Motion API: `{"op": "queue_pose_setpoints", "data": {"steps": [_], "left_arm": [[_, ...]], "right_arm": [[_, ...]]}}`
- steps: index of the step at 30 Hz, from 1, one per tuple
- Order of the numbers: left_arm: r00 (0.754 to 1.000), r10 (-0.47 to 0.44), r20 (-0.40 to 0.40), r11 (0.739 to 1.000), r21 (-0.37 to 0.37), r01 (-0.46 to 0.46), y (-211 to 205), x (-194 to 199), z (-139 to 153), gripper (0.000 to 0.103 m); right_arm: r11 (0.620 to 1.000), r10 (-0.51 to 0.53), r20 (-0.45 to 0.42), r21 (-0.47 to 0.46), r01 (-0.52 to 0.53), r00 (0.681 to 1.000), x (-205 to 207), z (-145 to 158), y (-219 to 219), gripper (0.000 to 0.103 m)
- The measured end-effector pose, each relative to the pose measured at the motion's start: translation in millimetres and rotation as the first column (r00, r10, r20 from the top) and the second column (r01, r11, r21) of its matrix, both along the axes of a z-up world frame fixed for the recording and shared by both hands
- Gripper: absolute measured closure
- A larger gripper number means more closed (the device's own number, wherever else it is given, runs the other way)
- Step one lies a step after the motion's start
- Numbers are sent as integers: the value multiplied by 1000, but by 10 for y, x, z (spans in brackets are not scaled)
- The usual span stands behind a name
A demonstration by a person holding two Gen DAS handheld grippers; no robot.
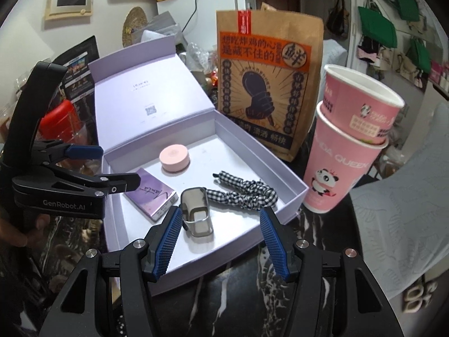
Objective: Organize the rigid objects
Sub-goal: 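Withdraw both open tools from the box back toward the table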
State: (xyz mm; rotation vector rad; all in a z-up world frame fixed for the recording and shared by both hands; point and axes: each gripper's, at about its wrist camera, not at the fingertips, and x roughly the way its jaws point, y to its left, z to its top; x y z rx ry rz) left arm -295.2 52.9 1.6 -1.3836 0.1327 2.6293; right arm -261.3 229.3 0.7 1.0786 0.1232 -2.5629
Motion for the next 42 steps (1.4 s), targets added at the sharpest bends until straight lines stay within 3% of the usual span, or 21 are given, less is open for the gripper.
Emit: {"op": "queue_pose_setpoints", "data": {"steps": [13,27,42], "left_arm": [[993,-23,-113,999,46,29,-11,388,375,9],[978,-48,-202,998,39,58,10,961,698,9],[974,-4,-227,999,50,15,-224,1417,706,9]], "right_arm": [[1000,3,-91,15,-1,996,376,319,-40,36],[1000,-9,-199,9,11,980,887,615,-98,29],[999,42,-259,0,-44,965,1418,777,-299,23]]}}
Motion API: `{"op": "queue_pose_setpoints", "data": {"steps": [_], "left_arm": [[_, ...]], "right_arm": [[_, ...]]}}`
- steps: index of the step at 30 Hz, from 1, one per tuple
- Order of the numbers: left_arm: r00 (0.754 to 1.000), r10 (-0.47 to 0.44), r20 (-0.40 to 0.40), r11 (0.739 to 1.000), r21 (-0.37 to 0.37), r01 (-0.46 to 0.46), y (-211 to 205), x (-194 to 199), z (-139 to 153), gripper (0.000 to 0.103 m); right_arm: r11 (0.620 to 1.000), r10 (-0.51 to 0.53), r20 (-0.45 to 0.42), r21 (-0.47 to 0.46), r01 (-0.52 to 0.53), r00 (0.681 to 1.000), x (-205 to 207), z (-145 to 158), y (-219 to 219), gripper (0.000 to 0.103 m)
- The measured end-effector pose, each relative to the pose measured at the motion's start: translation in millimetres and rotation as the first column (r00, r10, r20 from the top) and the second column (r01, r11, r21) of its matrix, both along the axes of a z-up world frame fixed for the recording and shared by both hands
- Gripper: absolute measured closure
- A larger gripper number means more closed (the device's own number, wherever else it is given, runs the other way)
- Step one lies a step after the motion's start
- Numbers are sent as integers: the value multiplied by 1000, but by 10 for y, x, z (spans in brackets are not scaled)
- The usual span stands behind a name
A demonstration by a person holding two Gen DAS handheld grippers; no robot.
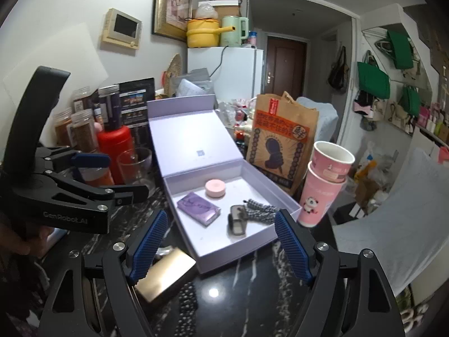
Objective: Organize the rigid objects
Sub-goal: 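Withdraw both open tools from the box back toward the table, then move the left tool to the white wavy ornament while the right tool approaches the polka-dot scrunchie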
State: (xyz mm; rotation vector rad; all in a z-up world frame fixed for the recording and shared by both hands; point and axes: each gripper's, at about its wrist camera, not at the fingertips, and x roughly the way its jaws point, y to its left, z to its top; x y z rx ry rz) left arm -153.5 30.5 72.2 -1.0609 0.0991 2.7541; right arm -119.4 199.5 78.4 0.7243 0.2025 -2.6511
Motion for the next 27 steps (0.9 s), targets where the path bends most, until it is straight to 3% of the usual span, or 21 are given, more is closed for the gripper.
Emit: {"op": "queue_pose_setpoints", "data": {"steps": [12,22,27], "left_arm": [[999,11,35,1000,-5,-10,-143,229,-231,9],[994,-38,100,996,88,29,-232,326,-537,9],[990,-37,139,994,111,22,-288,346,-707,9]], "right_arm": [[999,20,65,-39,-17,998,175,-281,-118,23],[999,14,99,-44,-10,995,280,-538,-130,23],[998,15,159,-64,-4,987,321,-747,-154,23]]}}
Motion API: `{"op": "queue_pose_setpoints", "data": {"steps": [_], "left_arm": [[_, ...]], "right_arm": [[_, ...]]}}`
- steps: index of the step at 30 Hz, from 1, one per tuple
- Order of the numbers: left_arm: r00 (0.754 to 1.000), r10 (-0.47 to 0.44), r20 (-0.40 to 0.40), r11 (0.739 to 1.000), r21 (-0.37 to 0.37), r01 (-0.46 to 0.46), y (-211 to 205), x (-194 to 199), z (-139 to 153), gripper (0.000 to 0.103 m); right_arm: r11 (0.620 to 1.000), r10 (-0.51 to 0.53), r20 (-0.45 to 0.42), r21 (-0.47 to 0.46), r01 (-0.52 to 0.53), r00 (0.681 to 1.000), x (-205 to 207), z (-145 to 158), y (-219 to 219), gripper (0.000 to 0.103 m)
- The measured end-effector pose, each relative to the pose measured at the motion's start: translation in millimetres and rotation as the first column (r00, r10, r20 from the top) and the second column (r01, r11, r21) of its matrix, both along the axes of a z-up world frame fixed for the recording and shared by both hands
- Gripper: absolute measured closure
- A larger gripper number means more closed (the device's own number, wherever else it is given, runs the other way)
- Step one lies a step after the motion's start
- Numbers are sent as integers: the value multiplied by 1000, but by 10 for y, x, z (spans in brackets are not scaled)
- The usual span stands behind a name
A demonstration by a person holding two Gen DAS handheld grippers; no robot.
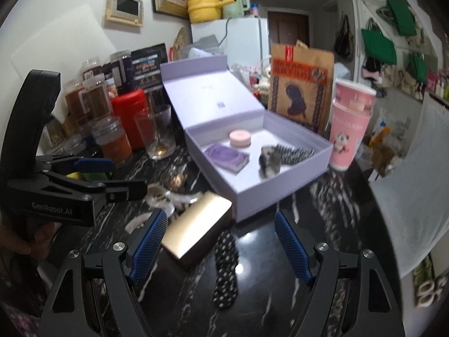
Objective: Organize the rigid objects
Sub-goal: 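Move the left tool to the white wavy ornament while the right tool approaches the polka-dot scrunchie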
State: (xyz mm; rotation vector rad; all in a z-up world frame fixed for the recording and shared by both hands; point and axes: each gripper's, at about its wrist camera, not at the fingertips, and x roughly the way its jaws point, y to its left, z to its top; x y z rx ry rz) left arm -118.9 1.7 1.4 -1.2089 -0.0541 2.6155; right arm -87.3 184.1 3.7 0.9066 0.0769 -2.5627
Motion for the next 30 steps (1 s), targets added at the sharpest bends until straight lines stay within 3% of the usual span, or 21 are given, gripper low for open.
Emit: {"op": "queue_pose_setpoints", "data": {"steps": [4,9,18,25,30], "left_arm": [[1000,3,13,1000,17,-3,-64,13,-133,9],[999,11,44,999,-31,-10,-88,-9,-323,9],[995,-2,97,999,-51,7,-133,-115,-607,9],[986,-58,159,997,54,50,-208,-308,-804,9],[986,-88,144,996,31,85,-115,-399,-813,9]], "right_arm": [[1000,-4,38,-21,5,999,26,-155,-3,23],[999,-35,67,-1,35,997,13,-303,12,23],[997,-50,137,57,43,989,-32,-560,15,24],[997,-57,163,69,47,985,-75,-650,19,24],[998,-53,196,53,43,979,-133,-720,19,26]]}}
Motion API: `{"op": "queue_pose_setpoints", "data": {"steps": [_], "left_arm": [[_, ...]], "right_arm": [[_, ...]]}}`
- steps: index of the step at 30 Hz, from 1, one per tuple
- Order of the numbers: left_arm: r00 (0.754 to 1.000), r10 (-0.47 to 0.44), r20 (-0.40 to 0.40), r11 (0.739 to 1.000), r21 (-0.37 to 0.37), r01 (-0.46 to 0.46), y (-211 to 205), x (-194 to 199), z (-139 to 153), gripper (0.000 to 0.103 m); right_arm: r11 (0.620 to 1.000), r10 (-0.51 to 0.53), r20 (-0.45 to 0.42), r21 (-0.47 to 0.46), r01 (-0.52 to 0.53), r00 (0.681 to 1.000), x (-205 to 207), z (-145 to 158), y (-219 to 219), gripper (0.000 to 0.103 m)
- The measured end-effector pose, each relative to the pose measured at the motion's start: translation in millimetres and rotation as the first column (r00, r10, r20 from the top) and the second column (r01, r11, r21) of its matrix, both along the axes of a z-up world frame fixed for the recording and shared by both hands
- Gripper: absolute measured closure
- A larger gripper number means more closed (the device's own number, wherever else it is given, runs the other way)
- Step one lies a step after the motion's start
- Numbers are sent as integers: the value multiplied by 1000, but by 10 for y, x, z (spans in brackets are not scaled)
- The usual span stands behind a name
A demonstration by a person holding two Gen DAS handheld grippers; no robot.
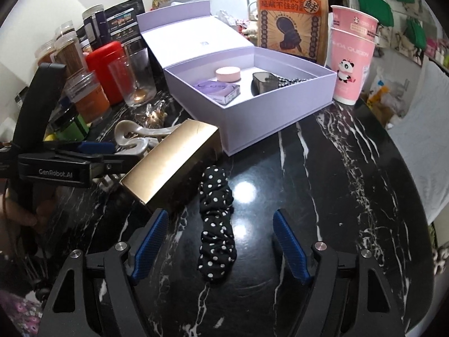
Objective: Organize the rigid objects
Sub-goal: 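Move the left tool to the white wavy ornament while the right tool approaches the polka-dot scrunchie, then close the left tool on the wavy ornament while the right tool grasps the polka-dot scrunchie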
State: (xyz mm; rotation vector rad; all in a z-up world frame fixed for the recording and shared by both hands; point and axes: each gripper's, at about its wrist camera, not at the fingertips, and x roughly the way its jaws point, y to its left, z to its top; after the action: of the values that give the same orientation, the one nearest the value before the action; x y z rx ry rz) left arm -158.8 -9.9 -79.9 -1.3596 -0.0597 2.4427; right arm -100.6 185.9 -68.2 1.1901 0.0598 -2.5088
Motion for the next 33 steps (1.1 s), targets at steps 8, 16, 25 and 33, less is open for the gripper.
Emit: {"op": "queue_pose_setpoints", "data": {"steps": [8,16,25,33], "left_arm": [[998,-62,-33,998,-22,61,167,-54,-19,9],[995,-86,-57,995,-48,83,205,-78,6,32],[991,-109,-75,992,-67,104,279,26,4,36],[996,-84,-41,993,-92,80,270,132,10,36]], "right_arm": [[1000,4,-5,5,-4,1000,-33,-14,3,26],[1000,-4,3,23,4,1000,-96,-72,39,26],[999,-35,25,-14,36,999,-129,-98,173,26],[1000,-12,20,0,12,1000,-121,-114,132,49]]}}
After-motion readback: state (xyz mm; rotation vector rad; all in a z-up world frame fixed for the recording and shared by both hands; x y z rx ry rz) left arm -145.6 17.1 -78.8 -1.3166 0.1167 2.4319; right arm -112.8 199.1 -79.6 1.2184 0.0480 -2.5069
